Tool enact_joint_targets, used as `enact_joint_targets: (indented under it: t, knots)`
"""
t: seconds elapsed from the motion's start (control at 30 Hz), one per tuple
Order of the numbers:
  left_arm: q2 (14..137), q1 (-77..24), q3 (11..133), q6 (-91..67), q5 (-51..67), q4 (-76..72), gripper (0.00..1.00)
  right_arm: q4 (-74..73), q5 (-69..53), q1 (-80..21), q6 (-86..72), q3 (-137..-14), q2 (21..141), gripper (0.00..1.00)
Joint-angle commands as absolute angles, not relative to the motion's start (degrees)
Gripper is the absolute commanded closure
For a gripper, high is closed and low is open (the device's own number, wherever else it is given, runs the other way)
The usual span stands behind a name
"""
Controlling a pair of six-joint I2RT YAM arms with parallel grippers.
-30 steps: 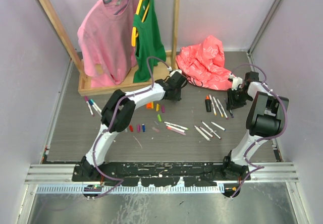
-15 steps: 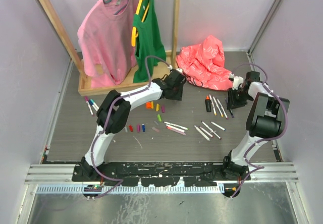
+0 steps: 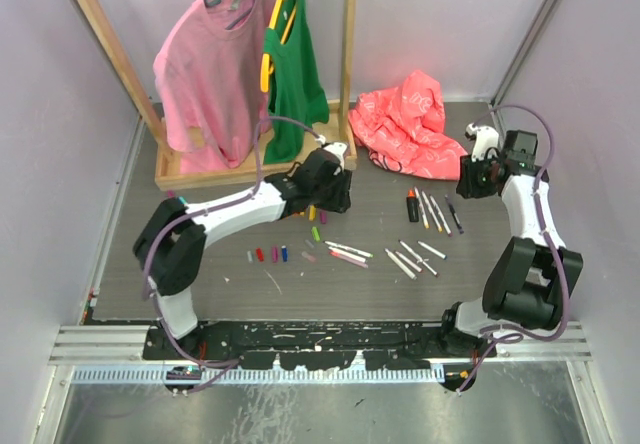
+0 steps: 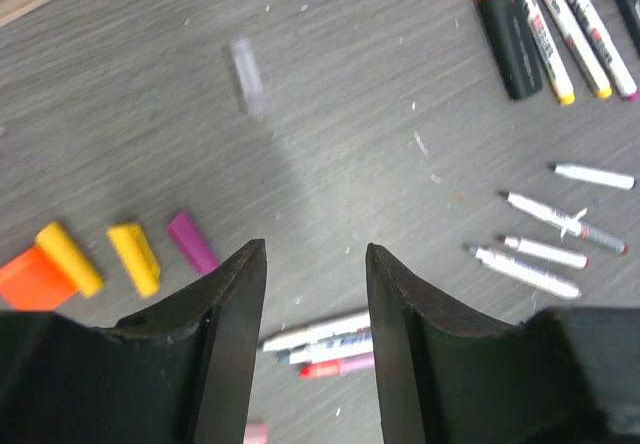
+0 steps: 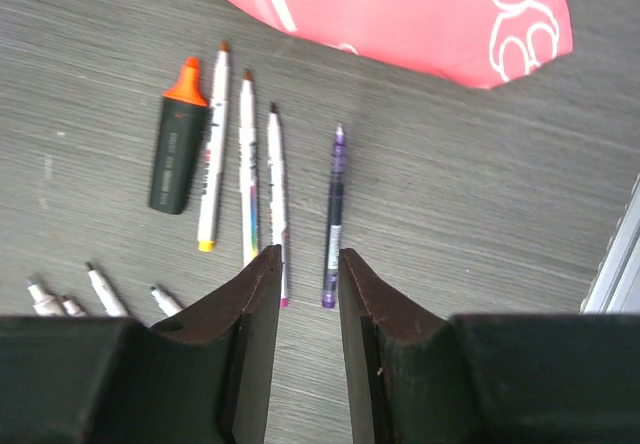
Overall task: Open the pen caps
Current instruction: Place the pen at the center of the board, then pick up the pen from the center of the board.
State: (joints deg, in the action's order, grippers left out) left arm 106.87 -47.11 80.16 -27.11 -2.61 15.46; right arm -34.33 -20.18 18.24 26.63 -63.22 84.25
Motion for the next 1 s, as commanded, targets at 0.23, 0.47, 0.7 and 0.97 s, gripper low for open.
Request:
enact_joint_targets:
  t: [0.23,0.47,0.7,0.97]
  knots:
    - [87.4,-47.0,58.1,-19.6,-20.7,6.7,0.44,-32.8,-41.5,11.9,23.2,-62.0,73.1,0.61]
    - [81.9,-41.8,49.4,-20.9,-26.7,8.7,0.4,-28.7,-48.8,4.7,19.3,-61.6,70.8,0.59]
    - [73.7,-33.2,39.4,-25.8,-25.8,6.7,0.38,-32.7,-48.6,-0.9,21.8,-63.6,73.6,0.59]
    - [64.7,-20.9,33.9,-29.3,-23.0,6.1,0.27,-33.9,-46.9,-0.9,24.6,-61.4,71.7,0.59]
